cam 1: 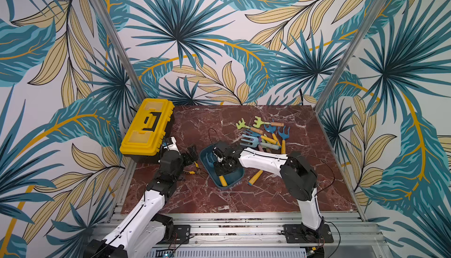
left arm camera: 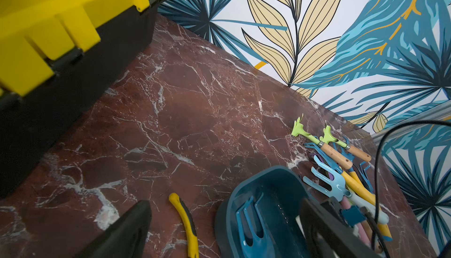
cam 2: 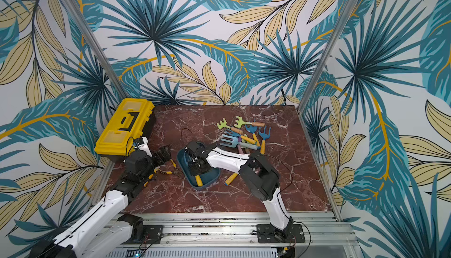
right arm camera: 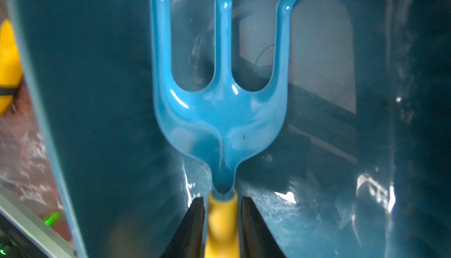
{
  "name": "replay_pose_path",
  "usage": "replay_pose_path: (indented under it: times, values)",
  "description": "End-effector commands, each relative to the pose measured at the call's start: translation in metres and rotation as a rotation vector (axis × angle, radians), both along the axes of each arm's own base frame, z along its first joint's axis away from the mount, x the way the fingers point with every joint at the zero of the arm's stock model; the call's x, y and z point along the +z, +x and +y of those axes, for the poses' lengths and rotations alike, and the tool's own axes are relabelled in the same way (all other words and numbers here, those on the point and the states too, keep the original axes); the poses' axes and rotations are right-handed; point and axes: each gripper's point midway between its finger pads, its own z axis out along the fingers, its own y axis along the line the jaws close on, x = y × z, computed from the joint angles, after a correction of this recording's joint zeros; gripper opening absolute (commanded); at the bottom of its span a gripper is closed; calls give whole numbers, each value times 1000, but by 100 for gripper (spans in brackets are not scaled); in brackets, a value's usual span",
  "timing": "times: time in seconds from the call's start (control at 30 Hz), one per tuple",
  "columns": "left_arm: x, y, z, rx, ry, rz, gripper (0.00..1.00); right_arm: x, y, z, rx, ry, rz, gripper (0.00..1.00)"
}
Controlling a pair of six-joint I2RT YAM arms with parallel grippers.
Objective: Put the rake into the storage box
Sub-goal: Place the rake in the storage box, then pick up the rake at the center of the board.
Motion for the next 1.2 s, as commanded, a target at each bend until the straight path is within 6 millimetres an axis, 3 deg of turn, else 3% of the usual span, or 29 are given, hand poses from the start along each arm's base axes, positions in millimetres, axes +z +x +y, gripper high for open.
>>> replay_pose_path:
  times: [0.0,0.2,0.27,0.37,0.5,0.73,0.83,0.93,1.17]
  values:
    - [-6,0,-4,-23,-2,25,100,15,7,16,-97,76,-1,48]
    - [-4,2,-20,-97,-24,66,100,58,7,-8,-131,100,-89,65]
    - [-4,4,-28,-119,-24,80,100,77,6,-20,-136,121,-119,68]
    - [1,5,-52,-178,-18,107,100,104,7,-48,-170,136,-185,81]
    - [17,0,-102,-313,63,149,100,130,12,-109,-270,143,-269,98]
    - [17,-12,-193,-580,230,251,100,166,0,-229,-482,142,-447,99]
    - [13,-25,-235,-696,306,291,100,171,-10,-276,-588,109,-510,99]
    - [5,-31,-265,-761,386,319,100,164,-17,-308,-667,109,-515,99]
    - [-21,-52,-322,-958,498,433,100,141,-23,-346,-767,102,-468,99]
